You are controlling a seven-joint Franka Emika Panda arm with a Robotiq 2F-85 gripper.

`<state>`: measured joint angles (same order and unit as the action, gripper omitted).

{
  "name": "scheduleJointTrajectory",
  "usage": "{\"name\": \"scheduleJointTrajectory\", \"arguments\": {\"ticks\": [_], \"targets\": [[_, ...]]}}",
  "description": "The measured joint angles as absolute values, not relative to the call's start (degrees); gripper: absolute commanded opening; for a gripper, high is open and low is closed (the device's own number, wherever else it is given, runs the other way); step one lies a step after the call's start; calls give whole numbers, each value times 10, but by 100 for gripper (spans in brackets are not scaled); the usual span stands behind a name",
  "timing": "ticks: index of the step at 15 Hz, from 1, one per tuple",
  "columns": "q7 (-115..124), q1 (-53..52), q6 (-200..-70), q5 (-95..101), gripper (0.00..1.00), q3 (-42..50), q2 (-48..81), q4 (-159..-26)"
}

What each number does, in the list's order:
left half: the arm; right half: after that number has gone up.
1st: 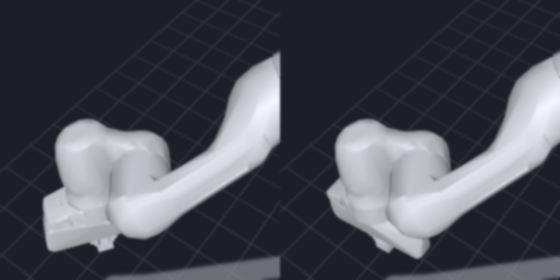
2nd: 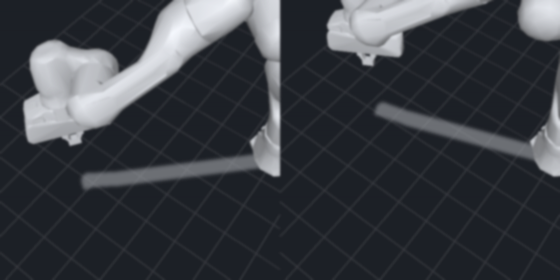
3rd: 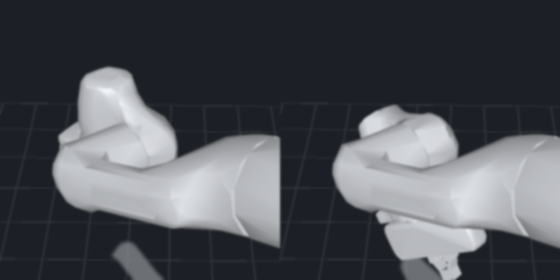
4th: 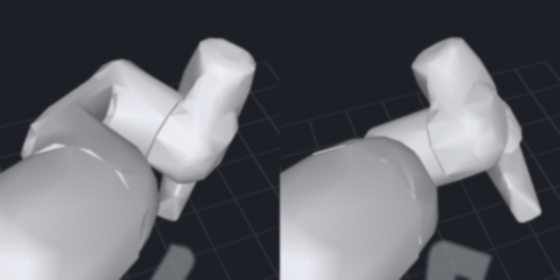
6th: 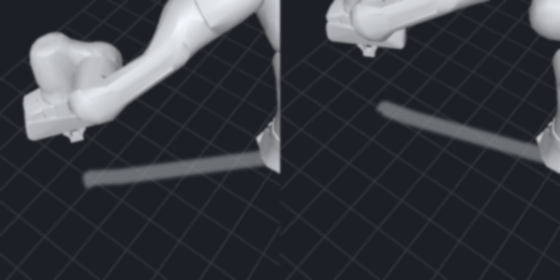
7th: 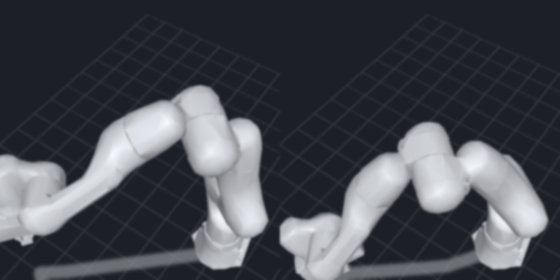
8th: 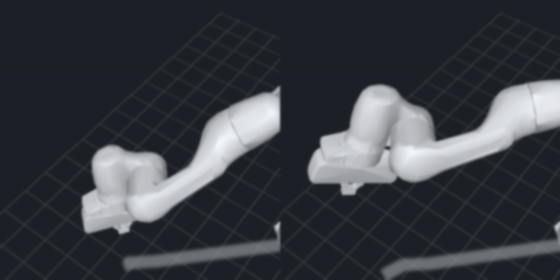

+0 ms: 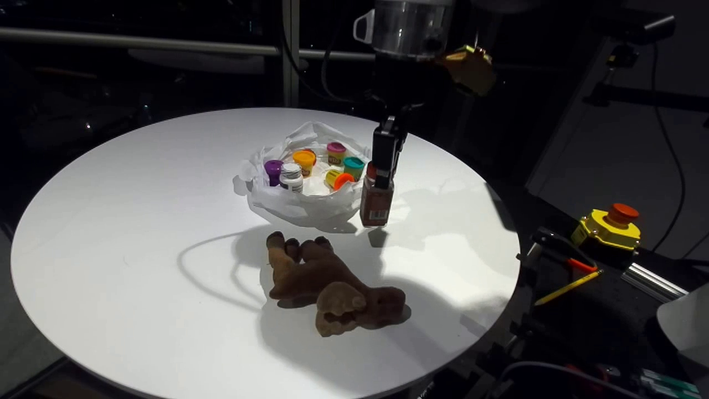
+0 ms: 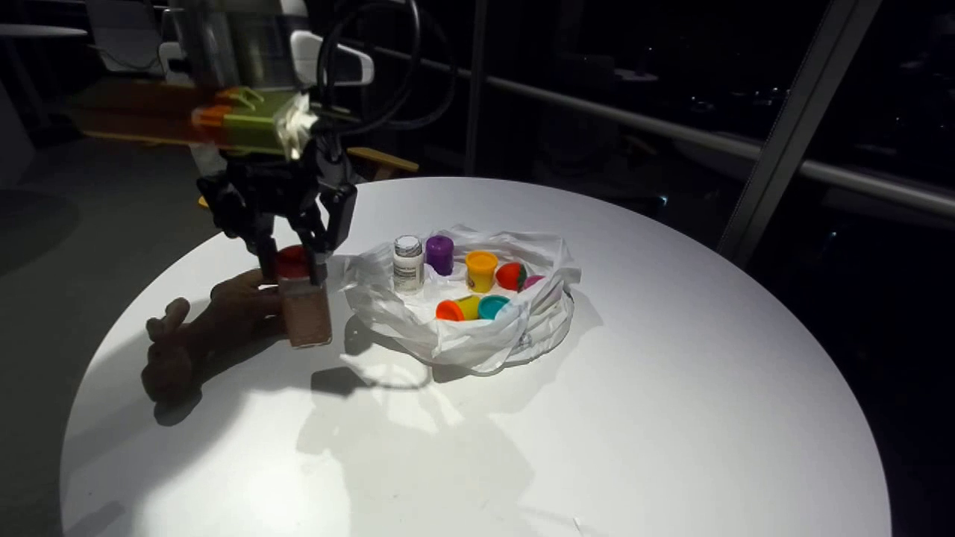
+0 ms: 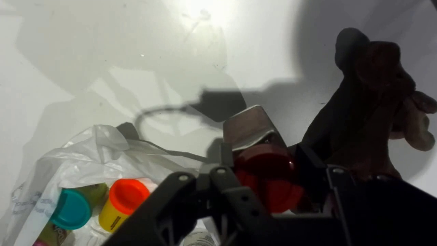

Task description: Pick up the objects from the plastic bag and them on the table.

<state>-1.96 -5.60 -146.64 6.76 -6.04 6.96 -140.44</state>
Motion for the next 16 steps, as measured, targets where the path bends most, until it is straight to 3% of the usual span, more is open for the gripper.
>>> {"name": "scheduleJointTrajectory", "arguments": {"ticks": [4,5,6,8,10,11,16], "targets": [[52,-73,-1570,156,24,-42,137,-1409],[63,-79,-1581,169,40,-34,148,-1409],[69,-84,-1589,176,74,-28,152,-1408],[69,-86,-1589,173,80,-26,151,-1405],[50,-82,-1586,138,95,-34,142,-1398],[31,-77,-1579,108,100,-43,132,-1391],[-23,-62,-1473,36,100,-60,103,-1300]]}}
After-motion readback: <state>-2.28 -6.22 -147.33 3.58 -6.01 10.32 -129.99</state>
